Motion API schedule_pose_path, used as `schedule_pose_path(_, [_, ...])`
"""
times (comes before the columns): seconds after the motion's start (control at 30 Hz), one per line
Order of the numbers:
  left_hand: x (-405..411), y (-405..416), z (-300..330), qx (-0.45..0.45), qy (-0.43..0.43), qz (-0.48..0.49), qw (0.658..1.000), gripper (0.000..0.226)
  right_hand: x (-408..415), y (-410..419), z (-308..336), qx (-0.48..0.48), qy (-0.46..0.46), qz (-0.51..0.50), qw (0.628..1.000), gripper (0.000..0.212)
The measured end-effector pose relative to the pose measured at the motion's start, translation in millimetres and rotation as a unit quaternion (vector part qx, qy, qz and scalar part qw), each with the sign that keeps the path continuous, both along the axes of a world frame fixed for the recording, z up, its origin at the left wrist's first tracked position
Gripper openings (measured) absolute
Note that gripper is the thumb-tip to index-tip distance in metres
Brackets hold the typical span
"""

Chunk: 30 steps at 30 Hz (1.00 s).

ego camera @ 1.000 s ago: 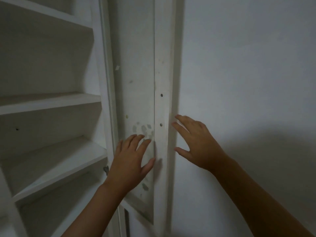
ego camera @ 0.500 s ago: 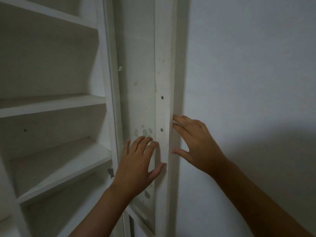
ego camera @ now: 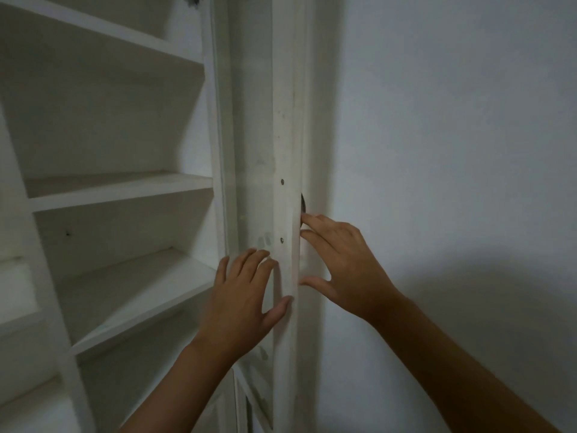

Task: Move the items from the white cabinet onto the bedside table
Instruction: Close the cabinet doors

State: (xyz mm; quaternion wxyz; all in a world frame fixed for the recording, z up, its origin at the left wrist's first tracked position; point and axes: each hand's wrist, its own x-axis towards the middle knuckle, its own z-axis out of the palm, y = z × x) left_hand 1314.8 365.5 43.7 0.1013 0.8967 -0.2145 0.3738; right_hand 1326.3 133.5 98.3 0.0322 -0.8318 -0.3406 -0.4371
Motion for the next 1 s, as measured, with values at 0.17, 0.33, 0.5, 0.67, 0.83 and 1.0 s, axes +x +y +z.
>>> schedule_pose_path(0.17, [-20.0, 32.1, -3.0, -0.017, -0.010, -0.006, 1.000, 0.059, -14.0, 32.7, -1.9, 0.002, 0.003, 0.020, 1.000, 0.079])
schedule_pose_path(0.33, [-37.6, 66.5, -7.3, -0.024, -0.010, 0.006, 1.000, 0.058, -22.8, 70.5, -0.7, -0.004, -0.001, 0.044, 0.999, 0.080])
schedule_pose_path(0.5, [-50.1, 102.2, -7.5, -0.031, -0.020, 0.021, 0.999, 0.055, -22.4, 111.3, -2.2, 0.006, -0.004, 0.071, 0.997, 0.085])
schedule_pose_path(0.67, [-58.6, 142.9, -12.6, -0.030, -0.025, 0.048, 0.998, 0.054, -19.5, 153.1, -1.2, -0.003, -0.024, 0.093, 0.995, 0.080])
schedule_pose_path(0.83, [-62.6, 181.4, -12.5, -0.026, -0.026, 0.081, 0.996, 0.053, -11.2, 193.7, 2.6, -0.027, -0.046, 0.108, 0.993, 0.071])
schedule_pose_path(1.0, [-62.3, 217.9, -14.6, -0.034, -0.025, 0.130, 0.991, 0.052, 1.8, 234.0, 11.2, -0.015, -0.038, 0.150, 0.988, 0.069])
